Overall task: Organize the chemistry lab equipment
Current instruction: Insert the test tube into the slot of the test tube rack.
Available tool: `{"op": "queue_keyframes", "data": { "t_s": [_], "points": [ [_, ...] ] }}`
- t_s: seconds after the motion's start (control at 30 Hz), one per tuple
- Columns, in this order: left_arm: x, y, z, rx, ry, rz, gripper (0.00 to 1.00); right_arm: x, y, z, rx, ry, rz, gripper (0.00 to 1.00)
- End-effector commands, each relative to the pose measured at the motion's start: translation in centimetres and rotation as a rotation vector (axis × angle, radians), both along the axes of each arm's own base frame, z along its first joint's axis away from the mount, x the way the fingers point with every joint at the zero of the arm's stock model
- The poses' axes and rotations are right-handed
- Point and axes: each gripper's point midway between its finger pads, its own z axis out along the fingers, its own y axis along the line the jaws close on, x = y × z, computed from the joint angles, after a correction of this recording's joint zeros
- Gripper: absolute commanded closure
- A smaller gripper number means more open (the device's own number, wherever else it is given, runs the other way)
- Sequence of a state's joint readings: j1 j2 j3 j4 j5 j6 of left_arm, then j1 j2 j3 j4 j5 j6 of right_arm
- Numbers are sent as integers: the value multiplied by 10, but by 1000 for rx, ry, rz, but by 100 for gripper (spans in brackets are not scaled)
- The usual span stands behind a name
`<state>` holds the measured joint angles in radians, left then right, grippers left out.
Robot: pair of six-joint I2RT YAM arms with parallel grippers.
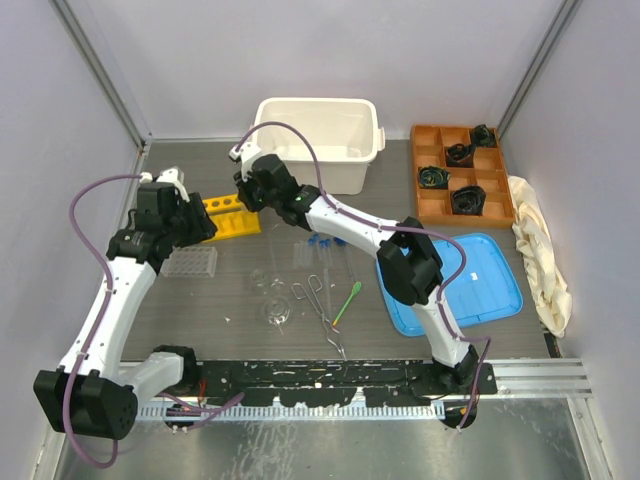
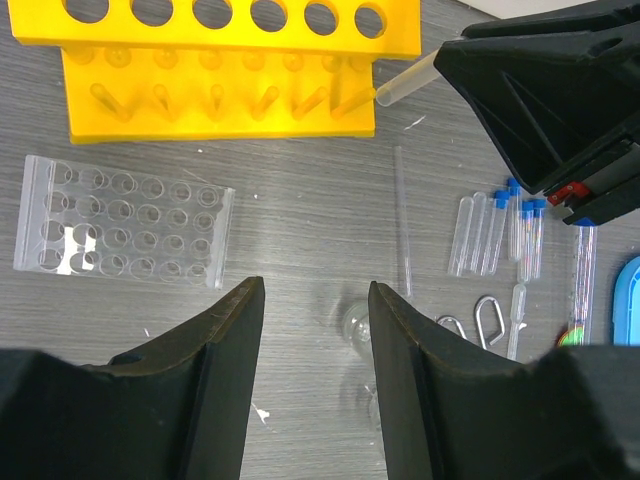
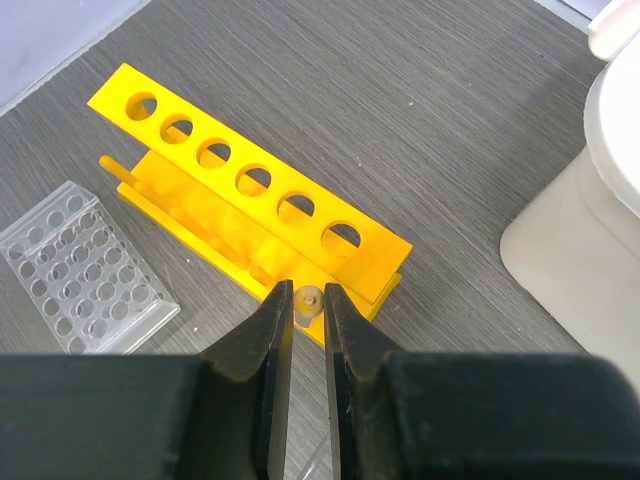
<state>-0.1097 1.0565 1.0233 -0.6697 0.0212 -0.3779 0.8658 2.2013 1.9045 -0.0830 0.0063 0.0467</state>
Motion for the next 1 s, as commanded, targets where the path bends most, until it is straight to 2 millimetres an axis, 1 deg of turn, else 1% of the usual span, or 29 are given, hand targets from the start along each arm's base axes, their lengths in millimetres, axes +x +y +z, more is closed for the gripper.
{"op": "queue_keyframes", "data": {
  "t_s": [0.0, 0.13, 0.47, 0.67, 0.97],
  "points": [
    [8, -2, 7, -17, -46, -5, 52, 0, 7, 62, 113, -79, 15, 99],
    [9, -2, 6, -17, -45, -6, 52, 1, 9, 58, 109, -75, 16, 99],
    [8, -4, 7, -23, -47, -12, 53, 5, 14, 41, 90, -62, 21, 99],
    [7, -4, 3, -25, -38, -15, 53, 8, 17, 35, 79, -58, 18, 99],
    [8, -4, 2, -19, -35, -19, 53, 10, 18, 24, 61, -49, 18, 99]
  ]
}}
